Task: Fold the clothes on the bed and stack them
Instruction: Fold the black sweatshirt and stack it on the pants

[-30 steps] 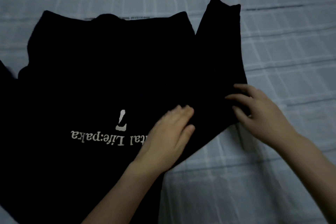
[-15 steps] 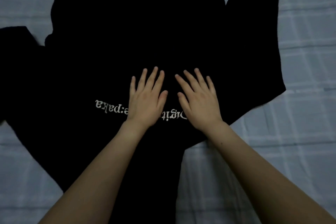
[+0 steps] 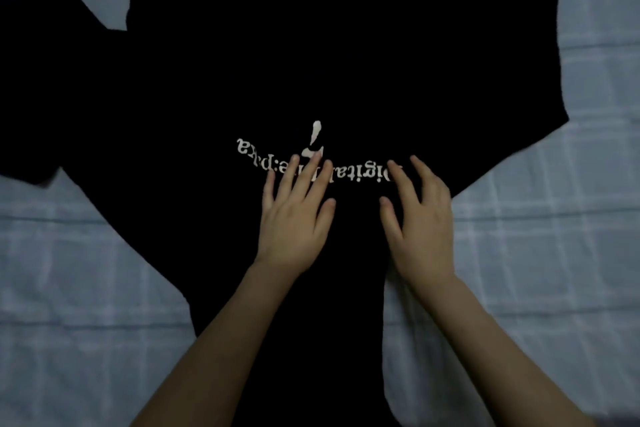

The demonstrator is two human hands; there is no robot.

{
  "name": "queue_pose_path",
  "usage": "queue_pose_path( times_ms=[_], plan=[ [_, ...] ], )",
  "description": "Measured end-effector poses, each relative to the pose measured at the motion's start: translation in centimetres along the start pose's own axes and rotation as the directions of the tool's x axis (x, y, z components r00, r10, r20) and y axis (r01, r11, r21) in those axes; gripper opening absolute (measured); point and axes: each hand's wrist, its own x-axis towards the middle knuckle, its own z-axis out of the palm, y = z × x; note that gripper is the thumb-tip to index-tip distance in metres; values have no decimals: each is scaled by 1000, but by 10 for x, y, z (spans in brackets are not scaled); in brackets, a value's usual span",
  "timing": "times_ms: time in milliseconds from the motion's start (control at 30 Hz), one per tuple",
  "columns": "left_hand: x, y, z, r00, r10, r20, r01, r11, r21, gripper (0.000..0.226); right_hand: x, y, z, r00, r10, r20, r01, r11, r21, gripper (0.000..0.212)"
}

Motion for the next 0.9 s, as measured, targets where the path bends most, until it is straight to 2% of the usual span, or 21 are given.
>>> queue_pose_path(
  times_ms=[67,133,233,300,367,433,500,600,667,767,833,900],
  plan=[
    [-4,-2,-6,999,43,25,-42,998,-38,59,-26,-13,-6,980,196,22,-197,967,159,49],
    [-10,-4,-10,996,84,35,-82,994,-66,58,-39,-24,-8,931,346,111,-363,866,343,54],
    [-21,-8,-12,992,111,57,-105,989,-100,55,-36,-31,-7,857,509,83,-475,717,511,61],
    [-21,-7,-16,990,125,60,-114,980,-162,53,-33,-35,-6,838,523,155,-470,547,693,61],
    [-18,-4,-24,988,149,51,-134,965,-224,51,-30,-40,-5,861,434,265,-439,374,817,67],
    [-16,-1,-34,984,172,33,-159,956,-246,50,-25,-42,-10,888,370,272,-406,356,842,67],
    [-14,7,-42,977,215,12,-205,946,-250,51,-23,-36,-24,900,396,181,-355,427,832,59],
    [-16,27,-43,954,297,-48,-299,921,-249,55,-43,-17,-40,859,509,49,-345,506,790,46],
    [-20,37,-32,951,310,-2,-304,932,-198,56,-55,-9,-43,817,574,57,-421,526,739,41],
    [-28,37,-6,950,277,144,-277,961,-22,57,-60,-4,-39,777,616,130,-476,440,761,36],
    [-27,34,-1,957,262,127,-262,965,-20,56,-52,-3,-42,813,569,127,-429,435,792,26],
    [-29,32,-4,963,247,112,-243,969,-46,56,-49,-2,-50,857,492,153,-391,426,816,27]
  ],
)
